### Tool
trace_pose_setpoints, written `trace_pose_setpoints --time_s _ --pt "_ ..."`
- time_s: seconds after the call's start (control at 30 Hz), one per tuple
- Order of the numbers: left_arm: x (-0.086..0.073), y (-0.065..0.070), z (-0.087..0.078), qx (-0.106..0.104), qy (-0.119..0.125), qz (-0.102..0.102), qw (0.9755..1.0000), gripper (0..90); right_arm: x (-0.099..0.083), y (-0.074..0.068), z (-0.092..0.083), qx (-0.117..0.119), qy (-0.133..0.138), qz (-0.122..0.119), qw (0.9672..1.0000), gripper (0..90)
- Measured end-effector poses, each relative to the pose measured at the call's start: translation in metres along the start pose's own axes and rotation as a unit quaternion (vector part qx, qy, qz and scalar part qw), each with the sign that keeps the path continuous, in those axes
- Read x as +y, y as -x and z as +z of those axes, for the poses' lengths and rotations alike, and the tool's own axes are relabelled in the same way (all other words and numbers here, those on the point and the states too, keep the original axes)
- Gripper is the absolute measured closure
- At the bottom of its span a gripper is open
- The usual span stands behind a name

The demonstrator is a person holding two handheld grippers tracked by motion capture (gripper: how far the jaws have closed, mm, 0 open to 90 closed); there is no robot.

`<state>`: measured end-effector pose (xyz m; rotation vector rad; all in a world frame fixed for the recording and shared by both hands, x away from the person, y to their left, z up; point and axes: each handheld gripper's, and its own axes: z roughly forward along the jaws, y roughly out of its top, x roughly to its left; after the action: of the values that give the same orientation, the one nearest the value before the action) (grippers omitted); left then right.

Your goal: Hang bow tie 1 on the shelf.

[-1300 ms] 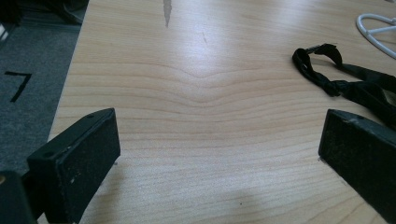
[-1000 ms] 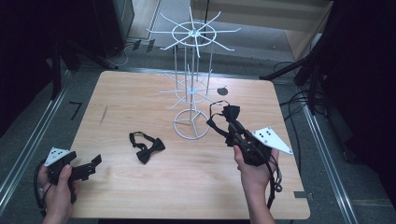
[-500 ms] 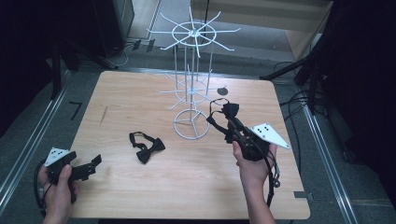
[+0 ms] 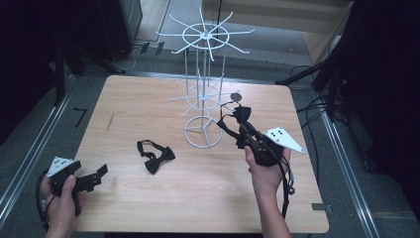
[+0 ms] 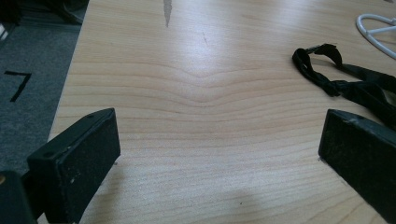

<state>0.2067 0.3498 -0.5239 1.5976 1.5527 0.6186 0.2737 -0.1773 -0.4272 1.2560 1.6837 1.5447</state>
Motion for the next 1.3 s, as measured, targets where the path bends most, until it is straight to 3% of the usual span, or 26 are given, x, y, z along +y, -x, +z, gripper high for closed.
trace_pose_setpoints --time_s 0.47,0.97,1.3 --pt "0.000 0.000 0.000 -0.001 0.000 -0.001 1.0000 0.0 -0.005 -0.005 0.017 0.010 -0.008 0.012 0.9998 77.8" --pt "0.000 0.000 0.000 -0.002 0.001 -0.003 1.0000 0.0 -0.020 -0.009 0.028 0.024 -0.038 0.001 0.9990 76.5" --pt "0.000 -0.001 0.000 -0.004 0.002 -0.005 1.0000 0.0 -0.028 0.000 0.025 0.028 -0.047 0.011 0.9984 70.3"
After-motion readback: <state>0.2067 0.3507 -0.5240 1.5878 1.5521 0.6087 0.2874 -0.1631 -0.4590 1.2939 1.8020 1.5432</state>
